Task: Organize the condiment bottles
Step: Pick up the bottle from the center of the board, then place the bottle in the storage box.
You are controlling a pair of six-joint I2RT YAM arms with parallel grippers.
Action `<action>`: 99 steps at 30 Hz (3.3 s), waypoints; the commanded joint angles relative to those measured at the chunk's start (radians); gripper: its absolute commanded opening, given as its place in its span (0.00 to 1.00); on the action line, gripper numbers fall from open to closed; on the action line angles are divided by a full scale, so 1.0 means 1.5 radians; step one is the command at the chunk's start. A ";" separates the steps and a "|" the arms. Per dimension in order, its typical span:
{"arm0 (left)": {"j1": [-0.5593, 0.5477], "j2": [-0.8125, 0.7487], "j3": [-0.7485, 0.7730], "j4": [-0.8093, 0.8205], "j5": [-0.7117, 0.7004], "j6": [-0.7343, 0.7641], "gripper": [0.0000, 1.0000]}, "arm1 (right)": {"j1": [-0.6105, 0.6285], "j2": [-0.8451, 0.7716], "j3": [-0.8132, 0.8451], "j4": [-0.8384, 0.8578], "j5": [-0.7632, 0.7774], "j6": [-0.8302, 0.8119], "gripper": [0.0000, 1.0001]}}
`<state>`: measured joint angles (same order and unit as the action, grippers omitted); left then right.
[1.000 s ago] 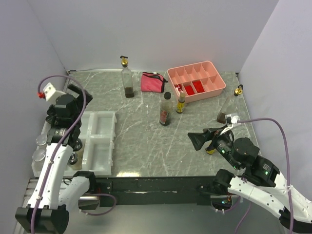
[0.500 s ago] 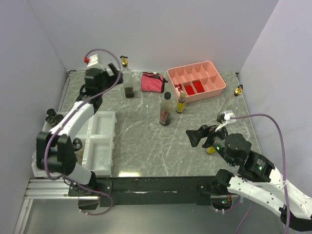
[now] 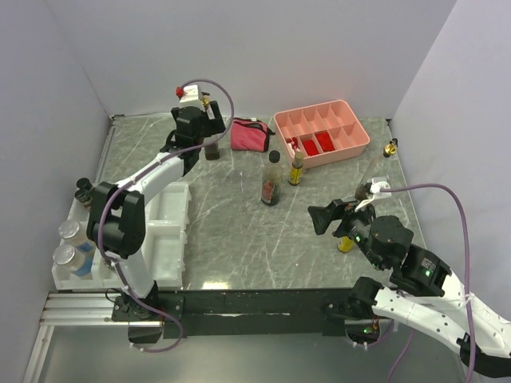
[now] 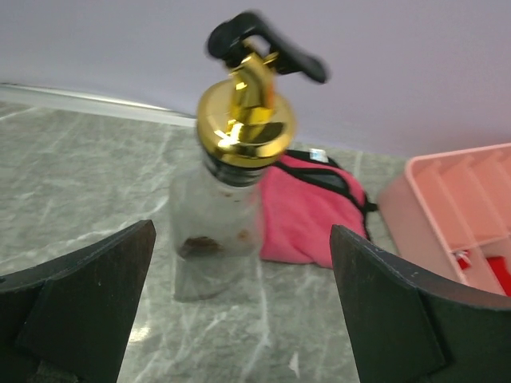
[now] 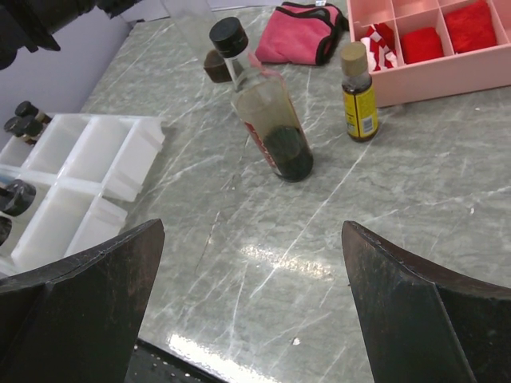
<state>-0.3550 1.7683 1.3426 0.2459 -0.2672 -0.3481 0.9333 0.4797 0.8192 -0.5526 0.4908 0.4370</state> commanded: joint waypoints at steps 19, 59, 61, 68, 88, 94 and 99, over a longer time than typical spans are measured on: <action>-0.009 0.117 0.100 0.069 -0.074 0.076 0.54 | -0.002 0.015 0.038 0.015 0.044 -0.019 1.00; 0.062 -0.342 -0.106 -0.083 -0.365 0.028 0.01 | -0.002 -0.044 0.013 0.018 -0.018 0.011 1.00; 0.092 -0.365 -0.116 -0.104 -0.372 0.013 0.01 | -0.002 -0.050 0.009 0.015 -0.019 0.012 1.00; 0.155 -0.411 -0.164 -0.137 -0.402 0.007 0.01 | -0.002 -0.072 0.005 0.006 -0.024 0.015 1.00; 0.213 -0.457 -0.313 -0.055 -0.357 -0.030 0.01 | -0.001 -0.117 0.022 -0.037 -0.037 0.034 1.00; 0.221 -0.455 -0.351 0.010 -0.325 -0.011 0.01 | -0.002 -0.121 0.017 -0.034 -0.036 0.033 1.00; 0.227 -0.440 -0.364 0.029 -0.323 -0.004 0.01 | -0.001 -0.118 0.020 -0.038 -0.034 0.029 1.00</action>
<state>-0.0254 1.1194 0.7868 0.1234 -0.7589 -0.3744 0.9333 0.3077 0.8299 -0.6159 0.4351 0.4816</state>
